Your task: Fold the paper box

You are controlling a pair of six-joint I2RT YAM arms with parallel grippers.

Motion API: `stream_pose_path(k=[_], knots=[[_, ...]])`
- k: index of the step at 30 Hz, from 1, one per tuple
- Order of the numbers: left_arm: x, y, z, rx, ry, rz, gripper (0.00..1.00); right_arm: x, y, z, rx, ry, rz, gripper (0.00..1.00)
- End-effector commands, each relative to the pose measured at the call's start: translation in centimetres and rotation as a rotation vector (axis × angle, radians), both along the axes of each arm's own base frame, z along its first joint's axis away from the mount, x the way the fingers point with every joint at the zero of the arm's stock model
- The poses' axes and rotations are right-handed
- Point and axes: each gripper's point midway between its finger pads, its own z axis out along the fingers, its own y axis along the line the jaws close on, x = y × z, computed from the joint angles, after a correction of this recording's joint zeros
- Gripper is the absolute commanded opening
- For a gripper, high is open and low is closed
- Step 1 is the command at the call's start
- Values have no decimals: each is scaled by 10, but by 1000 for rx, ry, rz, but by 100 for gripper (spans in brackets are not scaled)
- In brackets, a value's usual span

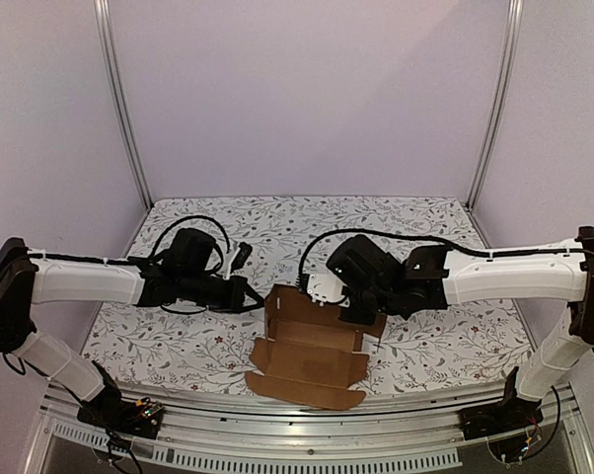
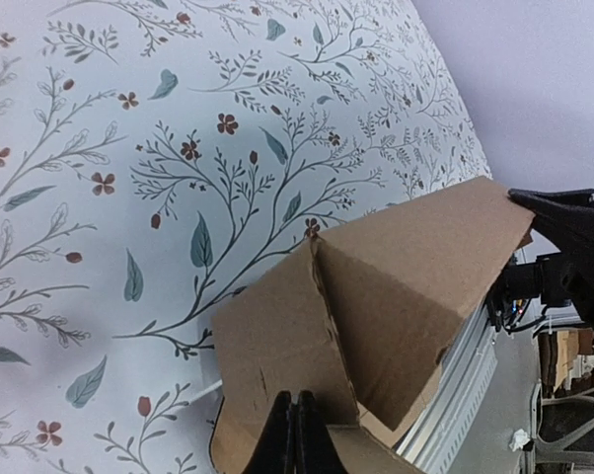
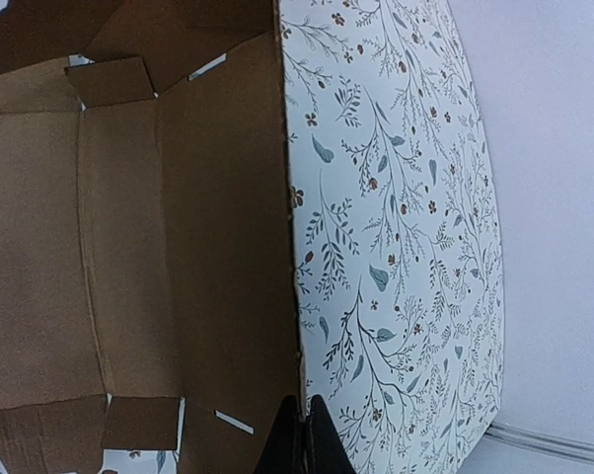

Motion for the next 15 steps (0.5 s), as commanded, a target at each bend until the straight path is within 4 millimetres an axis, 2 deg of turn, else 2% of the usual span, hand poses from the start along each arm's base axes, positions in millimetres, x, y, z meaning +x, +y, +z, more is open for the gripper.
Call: stream_pose_path(k=[1,15], knots=[[-7,-4,-5,11,-1,-14,0,-6,3,-3,-21,-42,12,0],[-18,1,-9,17,-4,-14,0,-20,1,-11,-127,-183,52,0]])
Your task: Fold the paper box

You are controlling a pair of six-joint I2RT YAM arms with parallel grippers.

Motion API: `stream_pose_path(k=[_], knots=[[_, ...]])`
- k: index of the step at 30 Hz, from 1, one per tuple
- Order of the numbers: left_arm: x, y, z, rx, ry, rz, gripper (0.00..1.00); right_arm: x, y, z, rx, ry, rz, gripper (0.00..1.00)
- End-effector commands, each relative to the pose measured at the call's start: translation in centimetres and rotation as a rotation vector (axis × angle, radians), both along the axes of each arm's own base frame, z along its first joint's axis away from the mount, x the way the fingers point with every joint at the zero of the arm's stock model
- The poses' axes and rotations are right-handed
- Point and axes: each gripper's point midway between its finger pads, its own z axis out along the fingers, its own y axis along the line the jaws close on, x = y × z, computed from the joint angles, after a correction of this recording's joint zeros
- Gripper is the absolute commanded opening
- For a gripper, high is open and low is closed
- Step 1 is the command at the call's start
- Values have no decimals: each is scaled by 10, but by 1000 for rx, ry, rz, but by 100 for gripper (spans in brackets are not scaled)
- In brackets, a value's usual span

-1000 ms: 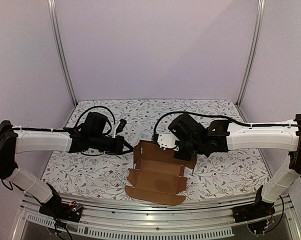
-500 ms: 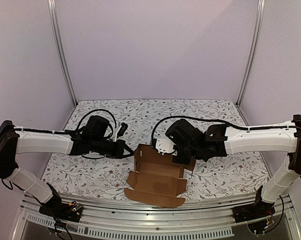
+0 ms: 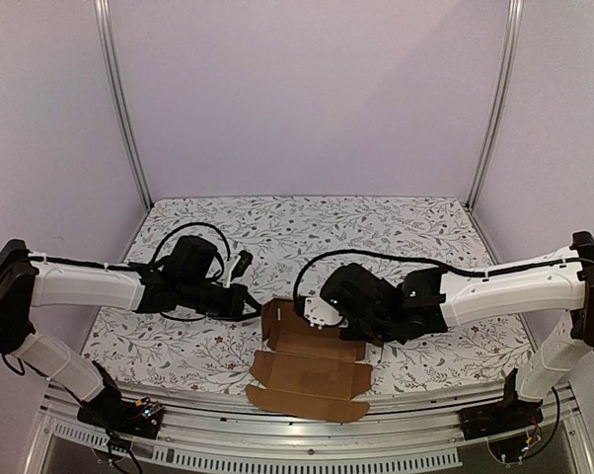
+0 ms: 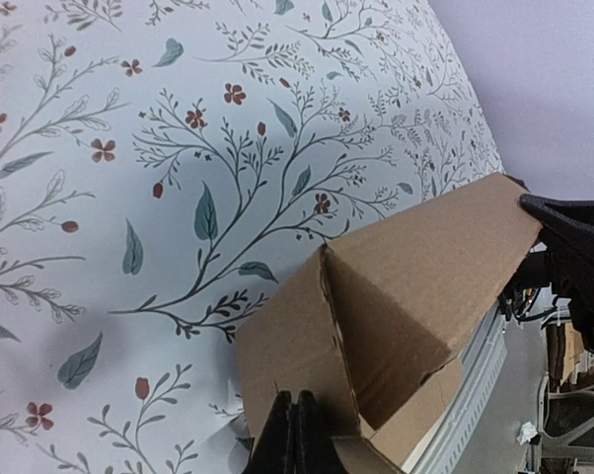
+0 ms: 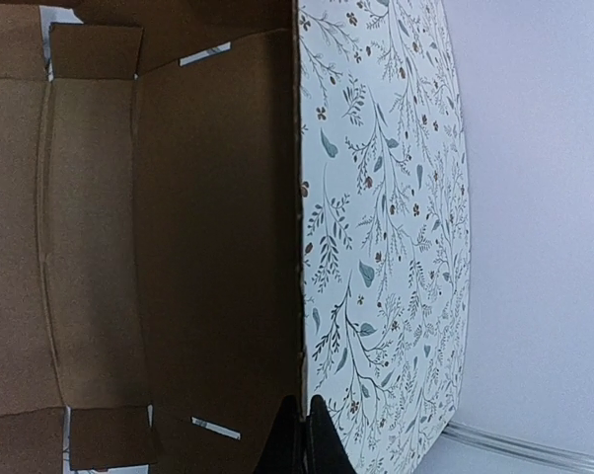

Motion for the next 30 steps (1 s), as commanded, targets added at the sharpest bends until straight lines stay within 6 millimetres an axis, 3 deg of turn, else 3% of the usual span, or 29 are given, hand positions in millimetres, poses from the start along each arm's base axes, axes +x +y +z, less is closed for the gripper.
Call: stream_pose_path(k=[1,9,17,30], knots=[[-8,1,2,-7,-12,-3,0,-1,0,1,-32,-79,6,0],[-17,1,0,-7,-20,-12,0,1,3,11,-18,-214,-23,0],[-12,-3,6,-10,-53,-8,0,11,7,16,45,-336,-80,0],[-6,-6,-7,11,-64,-15,0,6,8,-17,4,-396,-86,0]])
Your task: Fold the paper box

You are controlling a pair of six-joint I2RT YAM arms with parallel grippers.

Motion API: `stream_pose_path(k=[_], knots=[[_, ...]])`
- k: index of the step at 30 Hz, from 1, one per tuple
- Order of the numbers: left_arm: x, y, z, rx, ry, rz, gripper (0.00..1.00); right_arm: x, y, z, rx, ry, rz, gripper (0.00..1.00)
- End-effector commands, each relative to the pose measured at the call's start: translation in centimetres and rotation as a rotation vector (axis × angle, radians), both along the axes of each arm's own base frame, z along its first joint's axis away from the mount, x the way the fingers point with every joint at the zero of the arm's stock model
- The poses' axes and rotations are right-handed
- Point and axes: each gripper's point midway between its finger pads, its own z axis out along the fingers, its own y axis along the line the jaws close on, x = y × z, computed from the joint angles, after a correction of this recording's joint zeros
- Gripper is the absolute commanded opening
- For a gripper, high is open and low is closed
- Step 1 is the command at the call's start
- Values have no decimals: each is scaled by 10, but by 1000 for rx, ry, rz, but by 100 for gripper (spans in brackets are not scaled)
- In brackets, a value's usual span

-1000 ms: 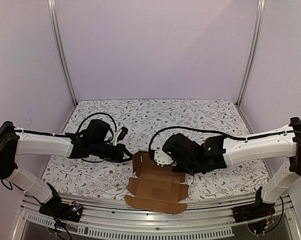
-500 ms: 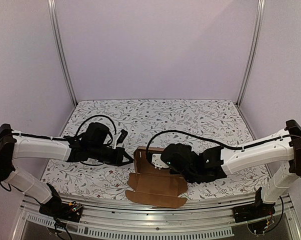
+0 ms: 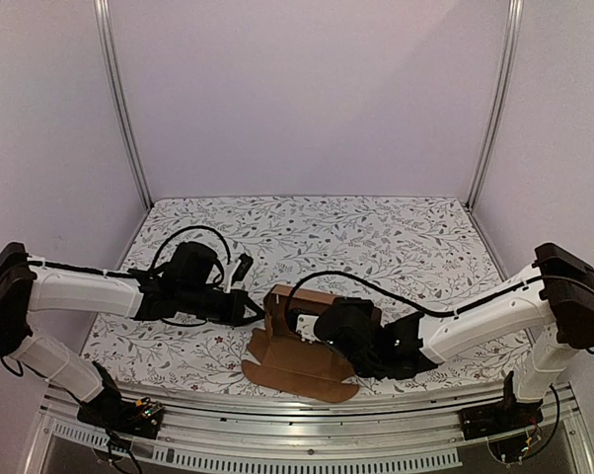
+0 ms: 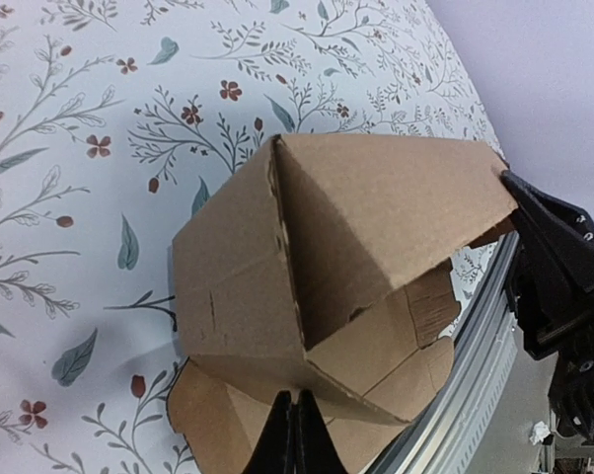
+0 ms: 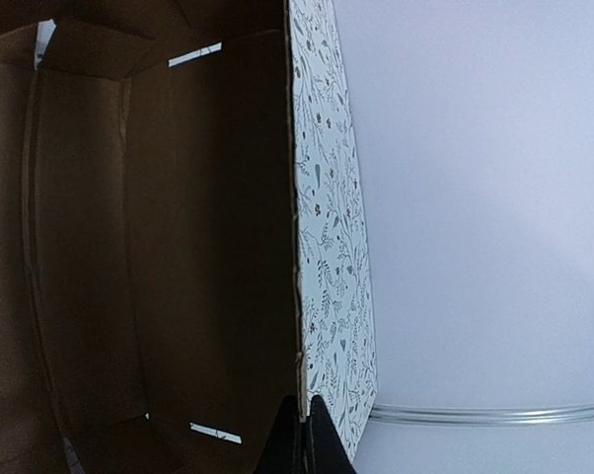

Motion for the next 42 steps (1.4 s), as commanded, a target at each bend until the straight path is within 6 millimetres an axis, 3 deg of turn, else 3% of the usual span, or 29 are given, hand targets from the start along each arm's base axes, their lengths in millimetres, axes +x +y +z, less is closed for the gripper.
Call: stream_pose_path(k=[1,11,17,22,32,42], knots=[[2,-5,-4,13,-29,-16,0,-2,0,-11,-6,-36,-16,0],[0,-3,-17,32,-18,-14,0,-12,-6,-32,-58,-41,-13,0],[-1,-2,-27,69,-19,-7,0,-15,-6,-33,-56,-45,-12,0],[-2,-6,-31,96,-28,-15,7,-16,-6,-32,-54,-47,-12,0],[0,-10,-36,187,-95,12,39,-18,-2,-30,-39,-45,-7,0],[18,-10,-37,265,-171,54,44,-22,0,-28,-30,-47,0,0]])
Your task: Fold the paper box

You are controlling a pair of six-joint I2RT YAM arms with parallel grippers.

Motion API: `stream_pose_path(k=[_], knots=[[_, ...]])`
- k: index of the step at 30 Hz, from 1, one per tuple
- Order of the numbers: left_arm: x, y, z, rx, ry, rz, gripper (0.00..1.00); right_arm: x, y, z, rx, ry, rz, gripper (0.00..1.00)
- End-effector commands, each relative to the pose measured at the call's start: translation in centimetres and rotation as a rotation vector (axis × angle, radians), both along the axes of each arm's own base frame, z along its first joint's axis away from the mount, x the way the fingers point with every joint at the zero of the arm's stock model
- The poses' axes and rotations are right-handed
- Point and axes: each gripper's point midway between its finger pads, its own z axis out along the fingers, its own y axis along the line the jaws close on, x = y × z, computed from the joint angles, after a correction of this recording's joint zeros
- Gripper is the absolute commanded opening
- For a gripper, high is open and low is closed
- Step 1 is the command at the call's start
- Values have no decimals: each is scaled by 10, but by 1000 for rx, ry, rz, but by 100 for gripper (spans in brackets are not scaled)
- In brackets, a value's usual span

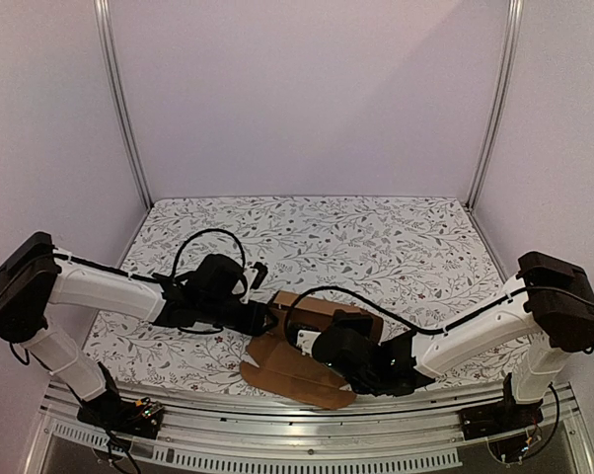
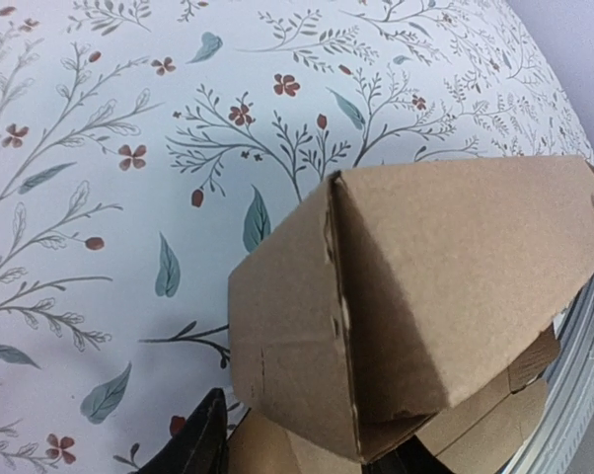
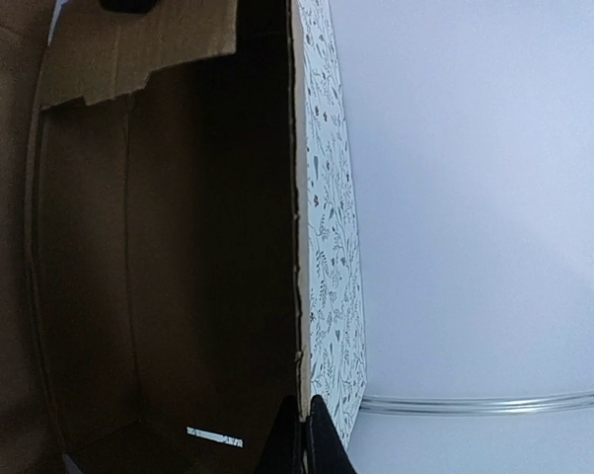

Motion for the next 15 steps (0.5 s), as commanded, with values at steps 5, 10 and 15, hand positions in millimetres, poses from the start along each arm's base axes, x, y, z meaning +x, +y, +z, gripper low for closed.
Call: stream_pose_path(k=[5,10,15], knots=[[9,-13,-1,63,-62,-13,45,-11,4,-7,7,15,19,0],[13,-14,1,97,-112,10,46,-13,7,-11,6,20,13,0],[16,-18,3,102,-148,23,45,-17,9,-19,-6,36,21,0]])
